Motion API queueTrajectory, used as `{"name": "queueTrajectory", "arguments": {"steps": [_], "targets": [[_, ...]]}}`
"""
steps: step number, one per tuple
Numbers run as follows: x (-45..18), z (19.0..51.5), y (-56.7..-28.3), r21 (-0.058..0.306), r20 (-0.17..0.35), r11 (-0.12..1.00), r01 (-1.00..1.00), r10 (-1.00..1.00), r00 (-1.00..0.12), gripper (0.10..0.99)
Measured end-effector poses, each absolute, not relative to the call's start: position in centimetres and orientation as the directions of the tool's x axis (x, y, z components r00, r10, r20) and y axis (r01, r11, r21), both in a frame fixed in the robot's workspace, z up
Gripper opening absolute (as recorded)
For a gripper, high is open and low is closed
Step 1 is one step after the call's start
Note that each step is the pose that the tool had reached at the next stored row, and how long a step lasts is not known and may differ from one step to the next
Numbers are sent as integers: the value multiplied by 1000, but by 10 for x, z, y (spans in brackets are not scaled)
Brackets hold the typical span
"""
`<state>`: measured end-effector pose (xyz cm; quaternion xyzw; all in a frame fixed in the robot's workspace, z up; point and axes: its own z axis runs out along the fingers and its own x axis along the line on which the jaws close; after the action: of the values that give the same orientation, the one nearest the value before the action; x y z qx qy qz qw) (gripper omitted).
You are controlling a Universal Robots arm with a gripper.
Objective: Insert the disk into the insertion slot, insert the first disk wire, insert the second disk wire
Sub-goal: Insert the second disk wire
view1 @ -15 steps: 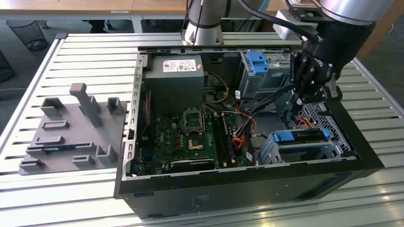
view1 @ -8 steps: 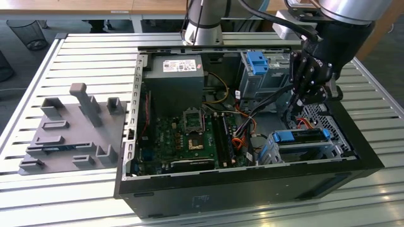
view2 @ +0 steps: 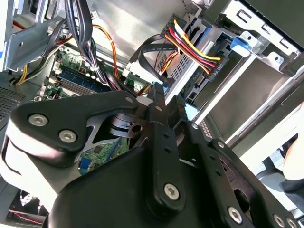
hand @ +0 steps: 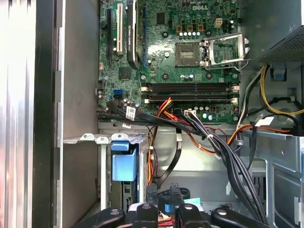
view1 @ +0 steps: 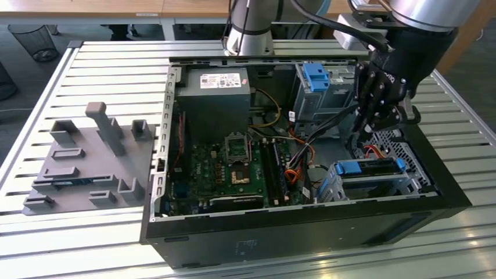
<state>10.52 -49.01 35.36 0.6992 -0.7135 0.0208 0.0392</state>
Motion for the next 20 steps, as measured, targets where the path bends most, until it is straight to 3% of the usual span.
{"name": "queueTrajectory", "arguments": {"steps": [20], "targets": [[105, 345, -490, 25, 91, 22, -999, -996, -19, 251]]}}
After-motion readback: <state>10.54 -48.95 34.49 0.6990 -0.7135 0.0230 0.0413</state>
